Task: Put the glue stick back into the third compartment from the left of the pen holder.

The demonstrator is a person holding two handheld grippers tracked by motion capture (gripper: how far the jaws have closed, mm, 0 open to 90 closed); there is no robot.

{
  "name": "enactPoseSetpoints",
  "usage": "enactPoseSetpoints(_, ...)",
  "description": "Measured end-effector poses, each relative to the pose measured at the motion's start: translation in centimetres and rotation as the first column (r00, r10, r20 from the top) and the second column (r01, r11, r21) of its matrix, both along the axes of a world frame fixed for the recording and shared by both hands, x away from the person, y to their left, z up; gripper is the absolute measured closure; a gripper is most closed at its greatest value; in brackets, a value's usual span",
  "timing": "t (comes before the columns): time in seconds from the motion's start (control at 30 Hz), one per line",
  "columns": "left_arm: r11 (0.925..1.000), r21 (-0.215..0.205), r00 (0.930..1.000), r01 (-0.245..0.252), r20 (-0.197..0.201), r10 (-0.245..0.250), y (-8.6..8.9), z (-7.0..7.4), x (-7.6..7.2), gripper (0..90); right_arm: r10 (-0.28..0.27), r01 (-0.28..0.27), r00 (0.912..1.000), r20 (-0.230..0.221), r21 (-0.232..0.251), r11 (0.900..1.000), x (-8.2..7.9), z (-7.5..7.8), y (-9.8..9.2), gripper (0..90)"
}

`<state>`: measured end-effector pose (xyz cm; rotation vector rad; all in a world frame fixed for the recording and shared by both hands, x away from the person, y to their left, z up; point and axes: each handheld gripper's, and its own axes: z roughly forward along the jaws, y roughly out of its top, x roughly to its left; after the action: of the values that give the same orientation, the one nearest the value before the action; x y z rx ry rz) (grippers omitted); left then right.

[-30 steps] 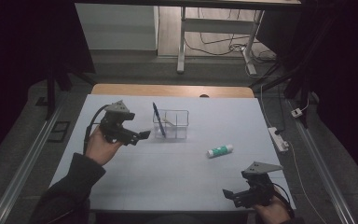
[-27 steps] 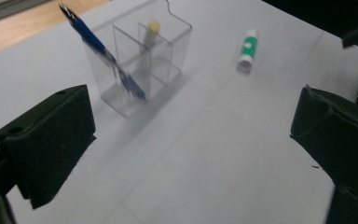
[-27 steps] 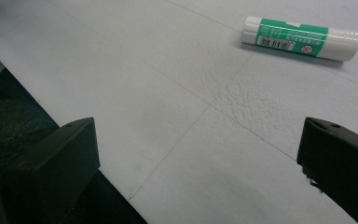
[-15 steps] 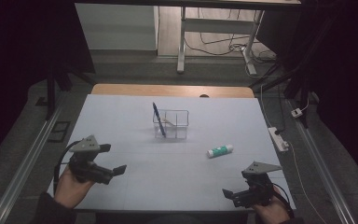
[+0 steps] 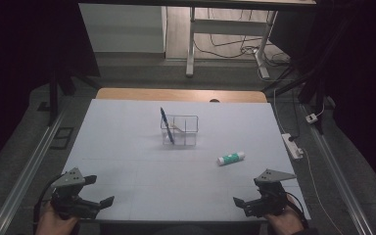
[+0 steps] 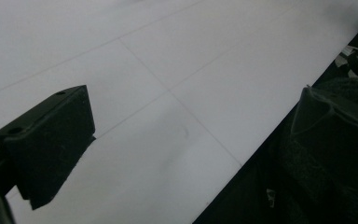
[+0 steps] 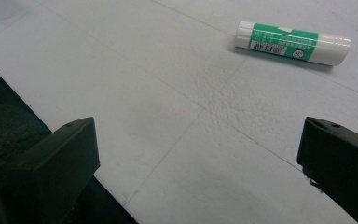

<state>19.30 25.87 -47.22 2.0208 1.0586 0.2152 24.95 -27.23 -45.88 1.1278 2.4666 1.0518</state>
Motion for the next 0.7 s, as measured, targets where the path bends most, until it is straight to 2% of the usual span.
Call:
enactPoseSetpoints(0.13,0.9999,0.011,1.0000,-0.001,0.009,0.001,-0.1,0.0,-0.3,0.0,0.006,-0.006,0.9999,0.010,0.002,1.000,0.2,0.1,0.4,0.0)
enactPoseSetpoints(0.43,1.0000,0.003,1.0000,-0.001,0.000,0.001,0.1,0.0,-0.2,0.0,0.020,-0.018,0.9972,0.072,-0.022,1.000,1.4,0.0,1.7,0.0)
enactPoseSetpoints(0.57,0.9999,-0.013,1.0000,0.000,0.007,0.001,0.3,0.0,-0.2,0.0,0.038,-0.036,0.9963,0.077,-0.023,0.999,2.1,-0.2,2.5,0.0)
enactPoseSetpoints(0.7,0.9998,-0.020,1.0000,-0.004,0.004,0.005,0.3,-0.1,-0.2,0.0,0.047,-0.043,0.9966,0.068,-0.059,0.997,2.8,-0.4,3.6,0.0)
